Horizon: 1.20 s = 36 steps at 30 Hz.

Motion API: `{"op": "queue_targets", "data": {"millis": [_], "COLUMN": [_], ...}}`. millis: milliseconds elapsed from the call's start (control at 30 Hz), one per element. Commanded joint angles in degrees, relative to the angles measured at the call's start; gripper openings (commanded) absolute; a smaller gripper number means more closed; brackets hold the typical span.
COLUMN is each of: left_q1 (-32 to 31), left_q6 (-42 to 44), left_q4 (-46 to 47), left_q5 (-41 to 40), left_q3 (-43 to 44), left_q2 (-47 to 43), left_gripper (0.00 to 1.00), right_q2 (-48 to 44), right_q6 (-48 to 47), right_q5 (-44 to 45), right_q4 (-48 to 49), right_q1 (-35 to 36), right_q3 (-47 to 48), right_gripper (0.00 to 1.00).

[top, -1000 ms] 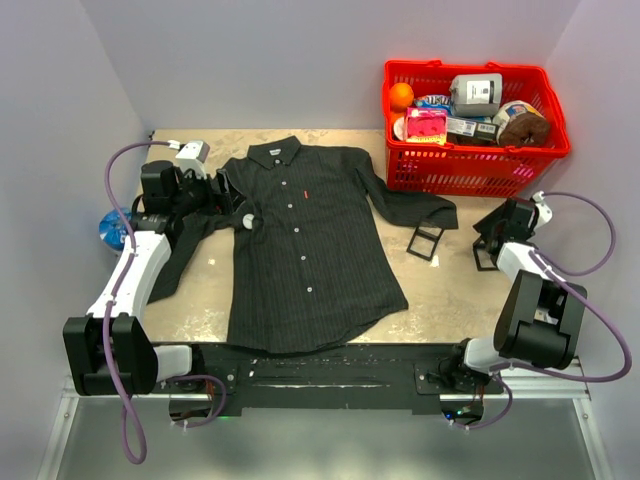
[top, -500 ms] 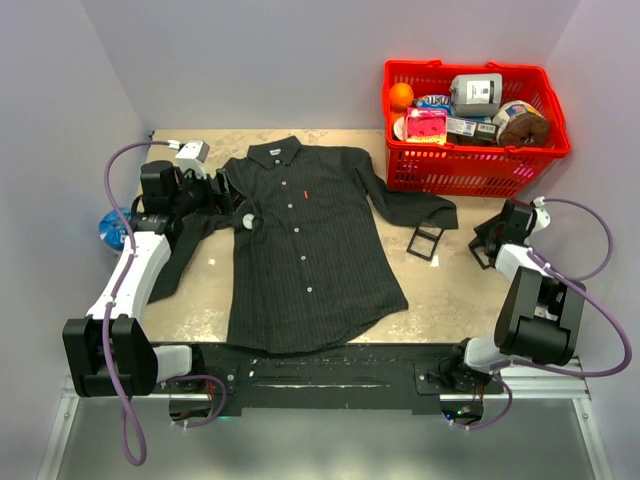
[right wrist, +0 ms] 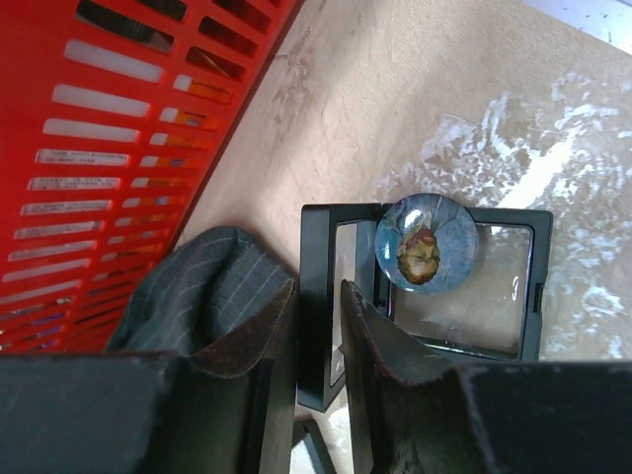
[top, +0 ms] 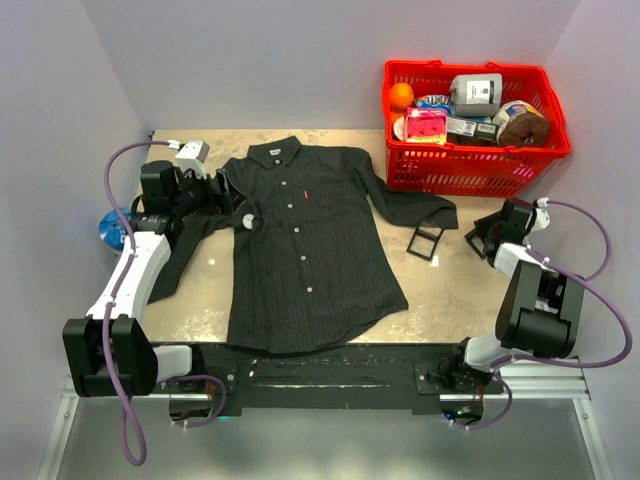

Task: Pin the brooch onto the clothing
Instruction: Move the brooch box to the center of the board.

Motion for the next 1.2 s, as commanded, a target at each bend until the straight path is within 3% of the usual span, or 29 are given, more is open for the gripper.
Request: {"op": "queue_targets", "data": {"millis": [0,567,633,700,900,1167], "left_q1": [-0.42,-0.33,-0.33,-0.33,-0.33,-0.33], "left_q6": [0.71,1.06,1.15,1.15,1.24,1.06], "left_q4": [1.39,1.12,1.12,0.95,1.04,1.12], "left_q5": [0.09,-0.43,-0.43,-0.52,-0.7,-0.35], "left_q3": [1.21,1.2,1.21,1.12,1.12,1.12], "left_q2": [-1.41,-1.15,-1.06,-1.06,-1.06,-1.14], "left_gripper": [0.89,0.89,0.89,0.89,0.9,0.9], "right_q2": [1.6,8.81,8.64,7.76,2.58,-6.91], "right_q6": [4.07,8.13,7.42,5.67,-1.89,-8.66], "right_q5": [0.12,3.9,4.78,6.18,8.73,15.94], "right_q4": [4.71,8.32,6.74,5.33,1.73,-4.25], "right_q1": [0.33,3.93,4.46,4.81,4.81,3.85], "right_q3": [0.81,7.05,7.75,8.81,8.99,6.54], "right_gripper": [0.26,0.28,0.34,0.52,0.84,0.83]}}
